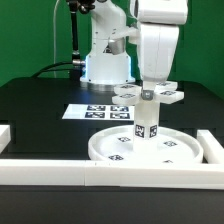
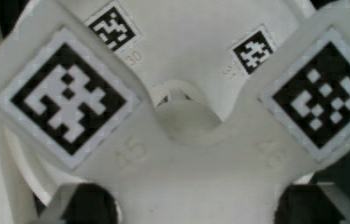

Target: Assemble round table

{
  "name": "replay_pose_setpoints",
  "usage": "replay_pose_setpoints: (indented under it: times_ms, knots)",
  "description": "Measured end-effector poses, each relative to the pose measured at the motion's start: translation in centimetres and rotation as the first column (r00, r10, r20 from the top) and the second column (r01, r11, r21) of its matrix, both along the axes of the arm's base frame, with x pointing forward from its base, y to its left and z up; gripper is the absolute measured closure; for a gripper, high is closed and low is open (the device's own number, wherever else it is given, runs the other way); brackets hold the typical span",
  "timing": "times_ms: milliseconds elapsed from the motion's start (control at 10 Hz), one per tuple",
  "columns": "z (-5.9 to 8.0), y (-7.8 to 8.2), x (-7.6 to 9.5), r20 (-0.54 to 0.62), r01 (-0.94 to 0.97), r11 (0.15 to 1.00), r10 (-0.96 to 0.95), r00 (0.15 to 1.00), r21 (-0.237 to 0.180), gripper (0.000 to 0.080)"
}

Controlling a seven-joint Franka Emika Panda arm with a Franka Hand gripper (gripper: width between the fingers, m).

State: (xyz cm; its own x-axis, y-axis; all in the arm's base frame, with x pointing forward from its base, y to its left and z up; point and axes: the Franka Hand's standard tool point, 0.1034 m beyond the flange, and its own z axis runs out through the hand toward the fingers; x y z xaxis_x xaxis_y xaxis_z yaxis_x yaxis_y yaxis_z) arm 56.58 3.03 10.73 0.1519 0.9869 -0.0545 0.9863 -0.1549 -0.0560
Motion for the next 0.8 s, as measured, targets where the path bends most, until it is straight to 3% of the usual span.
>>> replay_pose_setpoints:
  times_ms: [300,800]
  knots:
    - [-0.06,0.0,-0.14,0.016,0.378,0.926,-0.378,0.926,-0.02,0.0357]
    - [-0.17,0.15,-0.48,0.029,0.818,0.573,-0.818,0.574,-0.037,0.0357]
